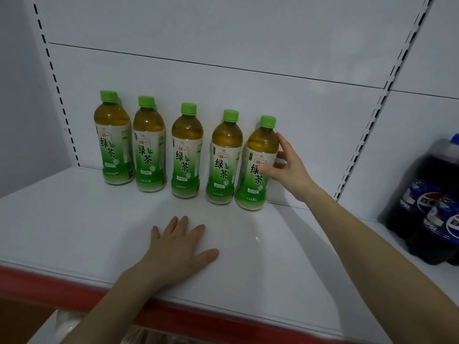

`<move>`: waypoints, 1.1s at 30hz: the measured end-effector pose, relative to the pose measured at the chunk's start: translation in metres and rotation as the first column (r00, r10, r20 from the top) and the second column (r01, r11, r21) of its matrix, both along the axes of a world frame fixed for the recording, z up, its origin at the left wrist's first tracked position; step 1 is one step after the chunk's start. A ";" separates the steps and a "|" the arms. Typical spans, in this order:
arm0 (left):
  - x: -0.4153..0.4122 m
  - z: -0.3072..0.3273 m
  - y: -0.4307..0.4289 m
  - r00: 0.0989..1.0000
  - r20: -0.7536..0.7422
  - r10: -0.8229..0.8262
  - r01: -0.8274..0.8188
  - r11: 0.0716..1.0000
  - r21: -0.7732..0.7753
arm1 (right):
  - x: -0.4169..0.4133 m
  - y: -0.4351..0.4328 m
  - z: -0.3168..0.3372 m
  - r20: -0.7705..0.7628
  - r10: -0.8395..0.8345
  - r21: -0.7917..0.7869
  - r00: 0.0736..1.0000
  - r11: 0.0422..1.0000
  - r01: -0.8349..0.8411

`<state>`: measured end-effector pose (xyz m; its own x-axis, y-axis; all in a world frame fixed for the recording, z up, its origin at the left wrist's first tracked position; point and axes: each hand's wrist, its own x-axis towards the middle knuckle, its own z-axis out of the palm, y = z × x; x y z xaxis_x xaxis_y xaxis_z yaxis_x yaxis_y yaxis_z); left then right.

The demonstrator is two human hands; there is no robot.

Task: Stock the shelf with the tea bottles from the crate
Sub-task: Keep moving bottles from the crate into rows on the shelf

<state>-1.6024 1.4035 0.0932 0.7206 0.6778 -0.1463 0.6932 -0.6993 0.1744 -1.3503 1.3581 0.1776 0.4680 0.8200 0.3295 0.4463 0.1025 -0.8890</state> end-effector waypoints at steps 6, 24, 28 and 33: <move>-0.001 -0.003 0.001 1.000 0.007 0.001 -0.001 1.000 -0.002 | 0.002 -0.001 0.000 0.020 0.003 -0.006 1.000 1.000 -0.003; -0.001 0.001 -0.001 1.000 0.013 0.012 -0.012 1.000 -0.006 | 0.006 -0.003 -0.005 0.028 -0.020 -0.013 0.999 1.000 0.020; -0.003 0.003 -0.003 1.000 0.009 0.016 -0.016 1.000 -0.007 | 0.004 -0.004 -0.008 0.014 -0.045 0.004 0.999 0.999 0.045; -0.001 0.014 -0.006 0.999 -0.022 0.033 -0.033 0.999 -0.011 | 0.003 -0.016 -0.015 0.143 -0.111 -0.164 0.984 0.977 0.134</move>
